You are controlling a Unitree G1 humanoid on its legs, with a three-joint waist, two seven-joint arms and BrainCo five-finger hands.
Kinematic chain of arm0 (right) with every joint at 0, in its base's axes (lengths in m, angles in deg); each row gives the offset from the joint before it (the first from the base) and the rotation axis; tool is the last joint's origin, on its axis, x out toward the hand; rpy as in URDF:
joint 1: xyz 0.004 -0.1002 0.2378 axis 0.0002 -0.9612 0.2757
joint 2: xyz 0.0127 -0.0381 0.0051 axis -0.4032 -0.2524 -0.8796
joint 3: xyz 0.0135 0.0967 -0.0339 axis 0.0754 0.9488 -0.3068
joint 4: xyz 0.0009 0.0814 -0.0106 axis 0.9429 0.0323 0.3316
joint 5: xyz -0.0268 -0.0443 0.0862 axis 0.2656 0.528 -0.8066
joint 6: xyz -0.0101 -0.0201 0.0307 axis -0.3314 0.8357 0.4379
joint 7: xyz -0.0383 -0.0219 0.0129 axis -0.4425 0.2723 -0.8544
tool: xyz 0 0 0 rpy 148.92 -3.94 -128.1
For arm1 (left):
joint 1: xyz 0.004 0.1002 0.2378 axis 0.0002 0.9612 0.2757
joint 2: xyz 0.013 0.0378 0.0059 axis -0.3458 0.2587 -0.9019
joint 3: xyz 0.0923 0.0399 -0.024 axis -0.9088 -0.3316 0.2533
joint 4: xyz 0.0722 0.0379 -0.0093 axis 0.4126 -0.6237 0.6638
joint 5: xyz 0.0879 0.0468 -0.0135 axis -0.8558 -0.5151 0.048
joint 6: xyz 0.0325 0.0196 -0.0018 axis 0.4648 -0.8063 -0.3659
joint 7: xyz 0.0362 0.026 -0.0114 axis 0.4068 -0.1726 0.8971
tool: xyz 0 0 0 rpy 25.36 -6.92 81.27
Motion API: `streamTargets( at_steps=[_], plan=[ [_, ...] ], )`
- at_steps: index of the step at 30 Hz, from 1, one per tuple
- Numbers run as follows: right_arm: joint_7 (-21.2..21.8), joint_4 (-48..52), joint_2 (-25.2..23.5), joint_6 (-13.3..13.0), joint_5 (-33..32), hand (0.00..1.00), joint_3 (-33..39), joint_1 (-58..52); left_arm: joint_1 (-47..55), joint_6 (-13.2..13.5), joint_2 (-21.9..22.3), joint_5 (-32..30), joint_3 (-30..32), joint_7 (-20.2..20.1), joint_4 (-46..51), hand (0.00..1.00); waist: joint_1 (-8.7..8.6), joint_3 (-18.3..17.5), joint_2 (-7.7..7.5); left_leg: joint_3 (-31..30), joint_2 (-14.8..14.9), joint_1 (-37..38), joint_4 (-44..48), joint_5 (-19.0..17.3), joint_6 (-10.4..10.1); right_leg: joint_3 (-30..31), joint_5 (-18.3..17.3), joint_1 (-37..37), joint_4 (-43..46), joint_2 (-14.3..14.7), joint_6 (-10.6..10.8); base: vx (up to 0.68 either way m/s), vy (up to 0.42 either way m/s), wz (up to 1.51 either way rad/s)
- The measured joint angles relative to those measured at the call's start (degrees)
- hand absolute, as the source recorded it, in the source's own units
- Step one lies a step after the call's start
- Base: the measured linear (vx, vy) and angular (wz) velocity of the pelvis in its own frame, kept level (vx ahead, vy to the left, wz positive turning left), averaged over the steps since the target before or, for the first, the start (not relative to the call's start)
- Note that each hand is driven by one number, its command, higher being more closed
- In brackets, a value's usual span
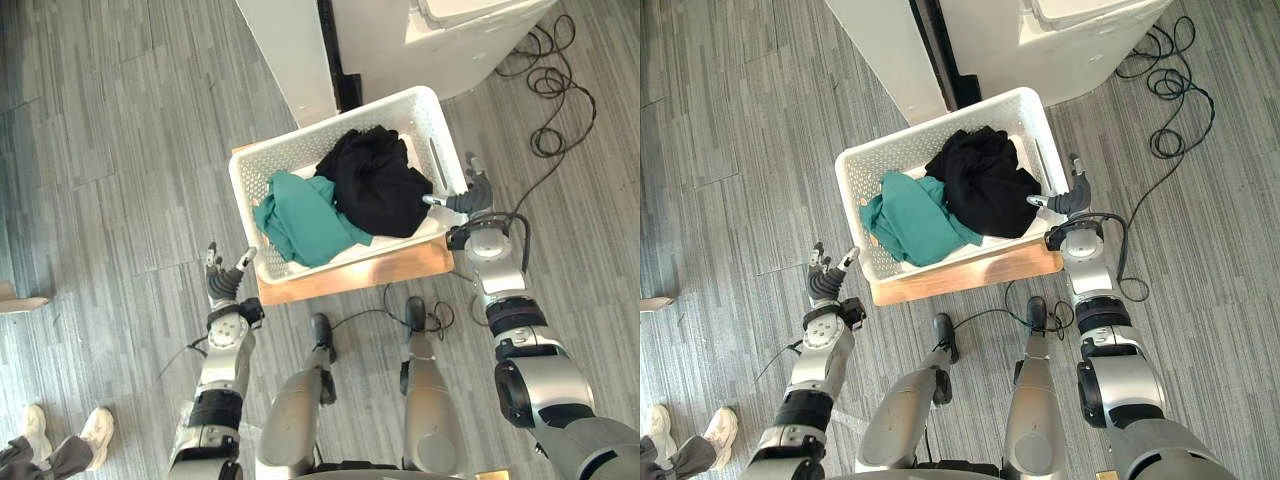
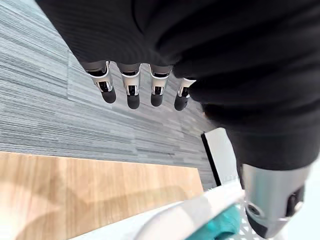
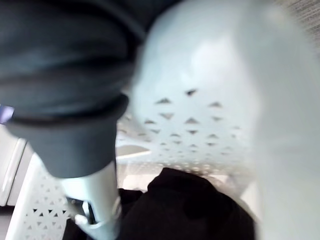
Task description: Pick up the laundry basket with both hands and put the clothes into the washing machine.
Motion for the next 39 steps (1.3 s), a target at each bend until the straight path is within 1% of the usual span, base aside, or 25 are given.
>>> streamTargets(
  at_steps=[4, 7, 10, 20, 26, 29, 32, 35, 36, 37, 38, 39],
  plan=[
    [-0.2, -0.7, -0.1, 0.0, 0.0, 0.0, -0.1, 0.6, -3.1, -0.3, -0.1, 1.2, 0.0, 0.0, -4.3, 0.0, 0.05, 0.0, 0.0, 0.3, 0.0, 0.0, 0.0, 0.1, 0.0, 0.6, 0.0, -0.3, 0.2, 0.0, 0.0, 0.01, -0.01, -0.05],
    [-0.3, -1.4, -0.8, 0.0, -0.1, 0.0, -0.1, 1.6, -5.9, -0.6, -0.6, 3.9, 0.0, -0.1, -8.4, 0.0, 0.02, 0.0, 0.0, 1.0, 0.0, 0.0, 0.0, 0.1, 0.0, 1.3, 0.0, -0.9, 0.5, 0.1, 0.0, 0.01, -0.011, -0.1],
    [-0.9, -2.5, -1.1, 0.0, -0.1, 0.0, -0.2, 2.2, -8.7, -1.0, -0.7, 6.4, 0.0, -0.1, -10.0, 0.0, -0.02, 0.0, -0.01, 1.0, 0.2, 0.0, -0.1, 0.2, -0.2, 1.4, 0.0, -1.0, 0.5, 0.3, 0.0, 0.0, -0.006, -0.02],
    [-1.0, -2.9, -2.4, -0.3, -0.7, 0.0, -0.4, 3.9, -15.5, -1.2, -2.8, 9.9, 0.1, -0.2, -15.0, 0.0, -0.32, 0.0, -0.07, 2.2, 0.7, -0.6, -0.1, 0.2, -0.2, 2.2, 0.1, -2.4, 1.0, 0.7, -0.1, 0.03, -0.018, -0.05],
    [-1.0, -2.8, -2.5, -0.3, -0.7, 0.0, -0.7, 4.1, -17.4, -2.1, -3.0, 9.8, 1.6, -0.1, -15.2, 0.0, -0.38, 0.0, -0.1, 2.4, 0.9, -0.7, -0.1, 0.3, -0.3, 2.7, 0.1, -2.8, 1.1, 0.7, -0.1, 0.01, -0.005, -0.01],
    [-0.9, -2.4, -2.5, -0.2, -0.5, 0.0, -1.4, 4.1, -18.5, -3.2, -3.9, 9.5, 1.9, -0.2, -16.2, 0.0, -0.56, 0.0, -0.18, 2.4, 0.9, -0.8, -0.1, 0.3, -0.3, 2.7, 0.1, -2.8, 1.1, 0.8, -0.1, 0.03, -0.017, -0.01],
    [-0.8, -2.1, -2.5, 0.1, -0.3, 0.0, -1.6, 4.1, -19.7, -4.4, -4.4, 7.4, 2.2, -0.3, -17.6, 0.0, -0.61, 0.0, -0.21, 2.4, 1.0, -0.8, -0.1, 0.3, -0.3, 2.7, 0.1, -2.8, 1.1, 0.8, -0.1, 0.04, -0.015, 0.0],
    [-0.7, -2.1, -2.6, 0.3, 0.1, 0.0, -1.6, 4.1, -20.9, -6.2, -5.3, 5.3, 2.3, -1.5, -18.5, 0.0, -0.59, 0.0, -0.27, 2.5, 1.0, -0.8, -0.1, 0.3, -0.3, 2.8, 0.1, -2.9, 1.1, 0.8, -0.1, 0.01, -0.005, 0.0],
    [-0.7, -2.1, -2.6, 0.3, 0.1, 0.0, -1.6, 4.1, -21.2, -6.3, -5.3, 5.1, 2.4, -1.7, -18.7, 0.0, -0.59, 0.0, -0.29, 2.5, 1.0, -0.8, -0.1, 0.3, -0.3, 2.8, 0.1, -2.9, 1.2, 0.8, -0.1, 0.0, 0.0, 0.0],
    [-0.6, -2.1, -2.6, 0.3, 0.1, 0.0, -1.6, 4.1, -21.4, -6.5, -5.3, 4.8, 2.6, -2.2, -18.9, 1.0, -0.58, 0.0, -0.32, 2.5, 1.0, -0.8, -0.1, 0.3, -0.3, 2.8, 0.1, -2.9, 1.2, 0.8, -0.1, 0.0, 0.0, 0.0],
    [-0.4, -1.9, -2.6, 0.6, 0.2, 0.0, -1.6, 4.1, -22.0, -6.7, -5.4, 3.6, 3.4, -3.2, -19.6, 1.0, -0.57, 0.0, -0.35, 2.5, 1.0, -0.9, -0.1, 0.3, -0.3, 2.8, 0.1, -2.9, 1.2, 0.8, -0.1, 0.0, 0.0, 0.0],
    [0.0, -1.7, -2.6, 1.0, 0.6, 1.0, -1.6, 4.2, -22.3, -7.2, -5.7, 2.7, 3.7, -3.8, -19.8, 1.0, -0.59, 0.0, -0.38, 2.5, 1.0, -0.9, -0.1, 0.3, -0.3, 2.8, 0.1, -3.0, 1.2, 0.8, -0.1, 0.04, -0.018, 0.0]
  ],
)
